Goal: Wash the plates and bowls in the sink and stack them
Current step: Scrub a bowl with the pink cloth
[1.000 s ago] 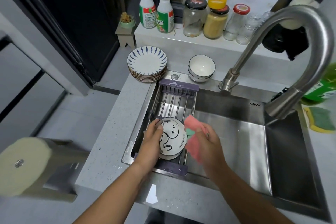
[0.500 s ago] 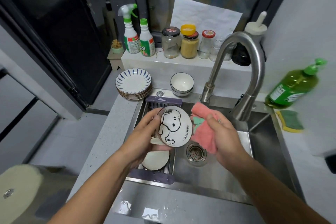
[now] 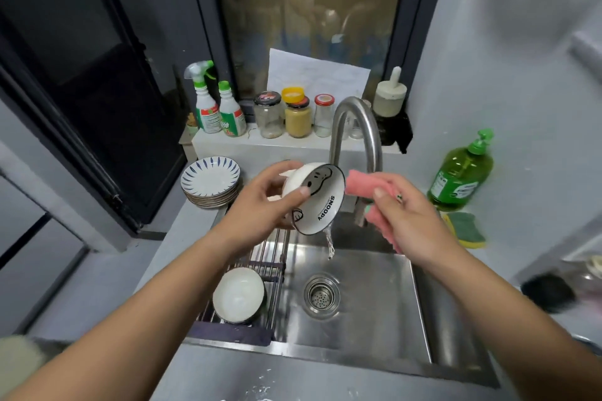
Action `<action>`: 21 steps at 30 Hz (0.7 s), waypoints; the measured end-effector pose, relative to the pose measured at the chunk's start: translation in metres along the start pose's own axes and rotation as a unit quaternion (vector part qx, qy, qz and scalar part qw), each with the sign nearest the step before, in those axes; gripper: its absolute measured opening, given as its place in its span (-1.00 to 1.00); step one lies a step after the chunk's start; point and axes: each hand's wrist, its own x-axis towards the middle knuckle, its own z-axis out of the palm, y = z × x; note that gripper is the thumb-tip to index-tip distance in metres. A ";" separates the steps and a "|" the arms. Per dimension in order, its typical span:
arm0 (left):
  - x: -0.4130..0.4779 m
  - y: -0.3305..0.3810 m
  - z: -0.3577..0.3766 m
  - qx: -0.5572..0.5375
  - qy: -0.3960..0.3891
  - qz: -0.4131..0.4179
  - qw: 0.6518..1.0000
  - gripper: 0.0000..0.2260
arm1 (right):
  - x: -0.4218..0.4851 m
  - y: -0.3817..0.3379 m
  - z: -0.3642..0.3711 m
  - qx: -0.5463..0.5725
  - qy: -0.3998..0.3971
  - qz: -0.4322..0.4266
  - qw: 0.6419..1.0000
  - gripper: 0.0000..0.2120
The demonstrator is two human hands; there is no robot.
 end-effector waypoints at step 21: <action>-0.008 0.044 0.046 -0.110 -0.013 -0.029 0.993 -0.73 | 0.013 -0.043 -0.006 -0.410 -0.069 -0.298 0.859 -0.82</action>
